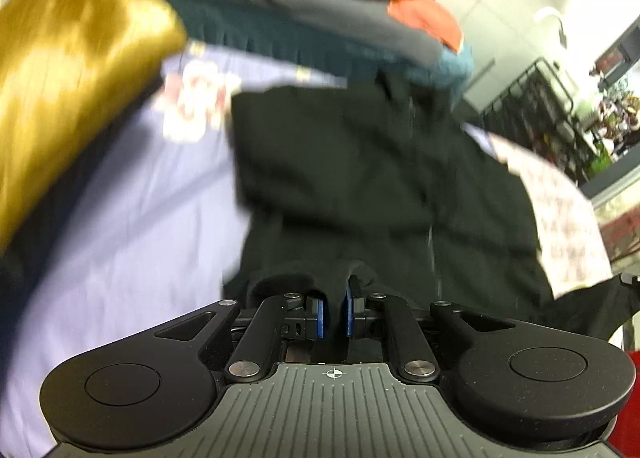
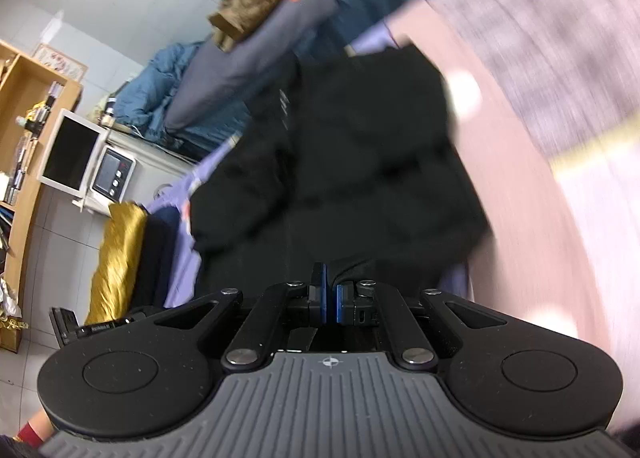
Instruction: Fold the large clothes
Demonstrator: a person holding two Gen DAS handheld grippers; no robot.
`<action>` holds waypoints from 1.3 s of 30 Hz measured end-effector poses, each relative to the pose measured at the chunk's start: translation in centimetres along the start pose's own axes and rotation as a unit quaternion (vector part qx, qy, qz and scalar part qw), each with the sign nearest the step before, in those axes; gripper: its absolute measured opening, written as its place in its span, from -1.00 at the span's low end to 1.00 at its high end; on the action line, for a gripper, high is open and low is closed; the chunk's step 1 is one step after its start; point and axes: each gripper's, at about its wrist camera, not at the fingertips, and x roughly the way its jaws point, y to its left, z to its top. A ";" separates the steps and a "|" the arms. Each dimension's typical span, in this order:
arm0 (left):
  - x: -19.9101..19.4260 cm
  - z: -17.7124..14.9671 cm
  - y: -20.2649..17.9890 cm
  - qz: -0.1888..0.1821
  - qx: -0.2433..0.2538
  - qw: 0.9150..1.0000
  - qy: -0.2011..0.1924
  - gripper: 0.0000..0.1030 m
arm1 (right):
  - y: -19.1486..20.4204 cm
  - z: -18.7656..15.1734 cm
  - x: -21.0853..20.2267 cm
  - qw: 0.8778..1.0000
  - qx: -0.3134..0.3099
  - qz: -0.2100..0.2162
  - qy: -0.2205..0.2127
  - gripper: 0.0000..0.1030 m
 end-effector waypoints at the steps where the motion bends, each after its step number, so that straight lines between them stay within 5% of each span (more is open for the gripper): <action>1: 0.1 2.0 0.1 0.001 0.004 1.000 -0.005 -0.01 | 0.5 2.0 0.3 1.000 -0.006 0.002 -0.004 -0.89; 7: 3.6 11.6 0.9 0.018 0.002 0.999 -0.029 -0.04 | 2.0 12.0 2.2 0.999 -0.015 -0.004 -0.048 -0.89; 14: 11.4 19.0 2.9 0.036 -0.044 0.998 -0.036 -0.06 | 1.8 21.1 9.4 0.995 0.012 -0.053 -0.084 -0.89; 18: 15.1 21.8 3.1 0.053 -0.048 0.997 -0.037 -0.05 | 2.1 23.7 14.5 0.991 -0.007 -0.103 -0.086 -0.89; 26: 21.7 23.0 5.7 0.066 -0.112 0.991 -0.026 0.01 | -1.2 26.7 20.9 0.980 0.069 -0.158 -0.101 -0.89; 28: 22.7 22.6 6.0 0.074 -0.115 0.990 -0.022 0.20 | -2.1 26.5 22.4 0.977 0.093 -0.165 -0.100 -0.87; 29: 23.1 22.5 6.1 0.080 -0.117 0.990 -0.024 0.46 | -2.4 26.3 23.1 0.975 0.101 -0.173 -0.101 -0.85; 30: 23.4 22.4 6.2 0.080 -0.119 0.989 -0.027 0.76 | -2.8 26.0 23.7 0.973 0.112 -0.176 -0.102 -0.77; 32: 23.8 22.5 6.6 0.072 -0.125 0.989 -0.031 1.00 | -3.2 25.6 24.4 0.969 0.122 -0.183 -0.114 -0.34; 34: 23.5 22.6 7.1 0.072 -0.128 0.988 -0.042 1.00 | -3.2 25.3 24.3 0.958 0.123 -0.212 -0.146 0.48; 39: 20.0 21.8 7.0 0.138 -0.089 0.982 -0.094 1.00 | -2.1 23.8 23.5 0.953 0.083 -0.238 -0.166 0.56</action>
